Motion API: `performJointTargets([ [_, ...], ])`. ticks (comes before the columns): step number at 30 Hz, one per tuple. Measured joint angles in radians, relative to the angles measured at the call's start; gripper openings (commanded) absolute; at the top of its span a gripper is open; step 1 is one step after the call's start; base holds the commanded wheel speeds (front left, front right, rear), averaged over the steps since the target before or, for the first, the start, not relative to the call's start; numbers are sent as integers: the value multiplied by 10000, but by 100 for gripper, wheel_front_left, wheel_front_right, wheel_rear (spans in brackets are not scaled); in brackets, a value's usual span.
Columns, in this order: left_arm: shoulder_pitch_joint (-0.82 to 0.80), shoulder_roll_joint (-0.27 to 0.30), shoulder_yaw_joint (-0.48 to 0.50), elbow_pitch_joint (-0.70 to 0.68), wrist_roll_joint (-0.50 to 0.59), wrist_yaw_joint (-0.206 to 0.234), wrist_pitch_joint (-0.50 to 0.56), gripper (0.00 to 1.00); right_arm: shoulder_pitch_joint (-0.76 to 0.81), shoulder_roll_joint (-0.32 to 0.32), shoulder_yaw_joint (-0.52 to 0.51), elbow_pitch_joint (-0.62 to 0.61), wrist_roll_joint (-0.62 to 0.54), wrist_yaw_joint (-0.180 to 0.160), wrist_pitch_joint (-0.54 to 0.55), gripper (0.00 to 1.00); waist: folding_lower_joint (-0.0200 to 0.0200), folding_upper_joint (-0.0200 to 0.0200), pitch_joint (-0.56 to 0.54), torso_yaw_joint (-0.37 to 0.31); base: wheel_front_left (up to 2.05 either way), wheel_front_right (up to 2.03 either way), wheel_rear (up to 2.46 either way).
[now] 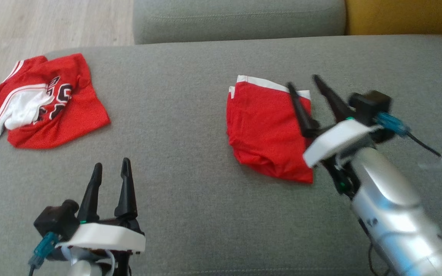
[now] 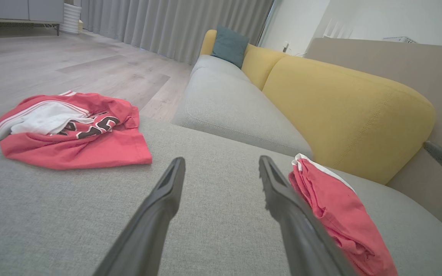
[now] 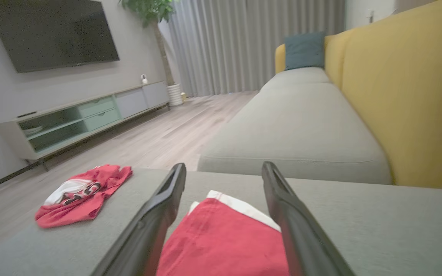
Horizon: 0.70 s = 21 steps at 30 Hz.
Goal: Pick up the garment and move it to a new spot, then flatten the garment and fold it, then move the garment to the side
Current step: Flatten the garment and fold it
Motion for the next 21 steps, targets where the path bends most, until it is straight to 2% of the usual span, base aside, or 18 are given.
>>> performJointTargets([
  [5,109,-2,136,13,196,88,0,100,1971,272,-2372,-1101,-1687,0,0,100,0,0,-228,-189,0,0,0],
  [10,470,-2,240,-4,343,128,0,100,3499,803,-3735,-2077,-2970,0,0,100,0,0,-430,-321,0,0,0],
  [14,788,0,274,-107,401,140,0,100,4146,878,-4240,-2606,-3417,0,0,100,0,0,-522,-363,0,0,0],
  [21,1219,2,284,-240,491,257,0,100,4630,938,-4115,-2941,-3340,0,36,100,0,0,-535,-323,0,0,0],
])
